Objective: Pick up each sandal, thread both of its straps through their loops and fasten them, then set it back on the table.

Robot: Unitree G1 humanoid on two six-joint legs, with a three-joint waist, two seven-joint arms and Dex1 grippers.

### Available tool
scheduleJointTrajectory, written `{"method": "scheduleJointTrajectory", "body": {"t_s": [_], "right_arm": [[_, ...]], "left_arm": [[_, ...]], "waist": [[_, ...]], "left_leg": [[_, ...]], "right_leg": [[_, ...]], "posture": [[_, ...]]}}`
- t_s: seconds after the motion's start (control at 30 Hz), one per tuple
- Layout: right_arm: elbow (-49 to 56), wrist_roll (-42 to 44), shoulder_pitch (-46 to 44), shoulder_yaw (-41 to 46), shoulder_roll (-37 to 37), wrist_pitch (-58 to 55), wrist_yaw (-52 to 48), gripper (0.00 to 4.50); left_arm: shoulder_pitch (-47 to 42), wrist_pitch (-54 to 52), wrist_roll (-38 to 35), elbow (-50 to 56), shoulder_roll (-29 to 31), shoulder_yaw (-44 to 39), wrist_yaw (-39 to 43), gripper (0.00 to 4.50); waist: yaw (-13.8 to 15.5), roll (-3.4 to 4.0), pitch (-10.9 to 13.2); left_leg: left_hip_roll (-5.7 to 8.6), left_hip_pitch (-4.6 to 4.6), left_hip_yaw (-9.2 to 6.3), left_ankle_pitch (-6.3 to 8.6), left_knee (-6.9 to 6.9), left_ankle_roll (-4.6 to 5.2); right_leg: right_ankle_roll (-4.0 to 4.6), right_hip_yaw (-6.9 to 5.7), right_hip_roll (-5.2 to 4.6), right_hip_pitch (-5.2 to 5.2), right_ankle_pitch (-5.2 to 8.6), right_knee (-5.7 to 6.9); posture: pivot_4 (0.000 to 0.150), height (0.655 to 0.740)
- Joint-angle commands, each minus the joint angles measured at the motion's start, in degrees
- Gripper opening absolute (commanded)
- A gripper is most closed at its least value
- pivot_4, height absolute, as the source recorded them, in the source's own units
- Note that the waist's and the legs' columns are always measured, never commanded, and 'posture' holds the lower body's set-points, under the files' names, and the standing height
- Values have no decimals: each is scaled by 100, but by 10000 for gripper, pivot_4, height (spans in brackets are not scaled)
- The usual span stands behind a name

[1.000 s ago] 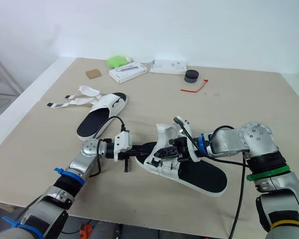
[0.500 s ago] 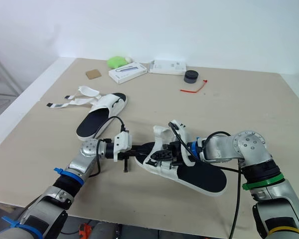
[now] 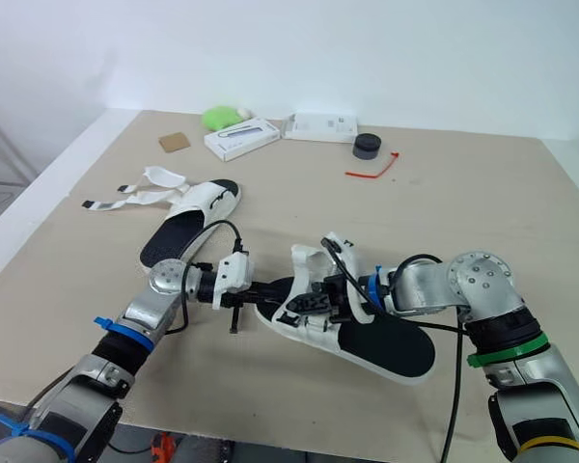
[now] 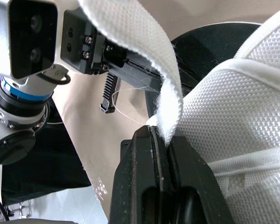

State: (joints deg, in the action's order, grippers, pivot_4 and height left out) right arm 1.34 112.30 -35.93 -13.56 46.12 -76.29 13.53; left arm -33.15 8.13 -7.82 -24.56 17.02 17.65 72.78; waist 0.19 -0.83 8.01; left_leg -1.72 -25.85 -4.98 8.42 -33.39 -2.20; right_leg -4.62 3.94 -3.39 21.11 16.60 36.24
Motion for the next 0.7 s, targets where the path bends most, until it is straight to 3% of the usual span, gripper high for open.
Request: {"method": "scheduleJointTrajectory", "body": {"t_s": [0.03,0.7], "right_arm": [[239,70,-55,-36,19,-30,-91,362],[373,70,-51,30,-9,142,51,362]], "left_arm": [[343,-387,453,-316,135,539,192,0],[336,-385,492,-317,155,569,209,0]], "waist": [[1,9,5],[-1,13,8]], "left_leg": [[-2,0,-2,1,1,1],[-3,8,-2,2,1,4]], "right_leg": [[4,-1,4,2,3,4],[5,0,5,1,13,21]], "posture": [[1500,7400],[1500,7400]]}}
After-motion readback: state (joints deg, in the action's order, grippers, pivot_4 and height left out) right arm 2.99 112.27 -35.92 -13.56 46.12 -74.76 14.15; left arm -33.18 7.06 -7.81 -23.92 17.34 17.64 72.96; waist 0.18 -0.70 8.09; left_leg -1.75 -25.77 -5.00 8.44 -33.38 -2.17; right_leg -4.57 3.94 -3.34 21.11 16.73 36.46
